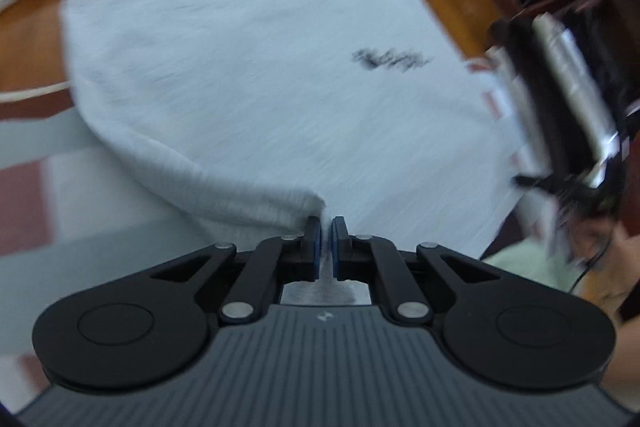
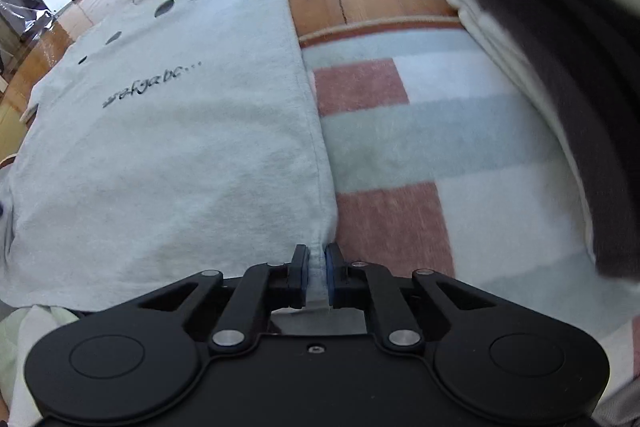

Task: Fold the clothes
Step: 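Grasp the hem with the right gripper while the left gripper grasps the hem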

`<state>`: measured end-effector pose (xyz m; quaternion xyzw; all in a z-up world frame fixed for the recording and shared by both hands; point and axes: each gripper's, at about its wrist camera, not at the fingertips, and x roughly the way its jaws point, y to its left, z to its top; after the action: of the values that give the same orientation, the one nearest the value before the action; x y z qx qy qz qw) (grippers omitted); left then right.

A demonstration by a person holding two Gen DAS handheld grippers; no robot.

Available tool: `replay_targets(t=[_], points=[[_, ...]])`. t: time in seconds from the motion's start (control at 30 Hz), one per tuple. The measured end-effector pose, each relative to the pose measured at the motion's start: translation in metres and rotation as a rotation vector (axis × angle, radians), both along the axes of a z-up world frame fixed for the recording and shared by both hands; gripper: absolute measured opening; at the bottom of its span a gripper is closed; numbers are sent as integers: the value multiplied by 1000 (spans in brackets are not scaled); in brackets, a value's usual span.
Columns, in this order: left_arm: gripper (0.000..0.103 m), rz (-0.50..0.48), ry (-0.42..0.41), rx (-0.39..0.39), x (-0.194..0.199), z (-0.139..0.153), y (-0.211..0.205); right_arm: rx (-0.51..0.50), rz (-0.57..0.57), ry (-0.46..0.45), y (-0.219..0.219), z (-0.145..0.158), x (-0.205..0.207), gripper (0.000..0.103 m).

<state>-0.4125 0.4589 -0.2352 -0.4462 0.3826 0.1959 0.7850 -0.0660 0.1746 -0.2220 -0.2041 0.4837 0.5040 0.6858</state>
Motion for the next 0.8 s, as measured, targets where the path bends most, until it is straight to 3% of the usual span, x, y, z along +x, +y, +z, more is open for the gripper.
replay_targets(t=[0.17, 0.27, 0.4, 0.57, 0.67, 0.8], points=[[12, 32, -92, -59, 37, -9, 0, -28, -7, -46, 12, -2, -2, 10], [46, 5, -80, -75, 40, -3, -20, -24, -6, -48, 12, -2, -2, 10], [47, 35, 68, 76, 33, 3, -39, -2, -25, -34, 8, -4, -2, 10], [49, 131, -9, 92, 24, 17, -36, 28, -36, -14, 5, -6, 0, 10], [55, 78, -13, 147, 47, 24, -50, 37, -38, -12, 5, -6, -1, 9], [66, -18, 45, 196, 89, 15, -74, 48, -40, -11, 3, -8, 0, 10]])
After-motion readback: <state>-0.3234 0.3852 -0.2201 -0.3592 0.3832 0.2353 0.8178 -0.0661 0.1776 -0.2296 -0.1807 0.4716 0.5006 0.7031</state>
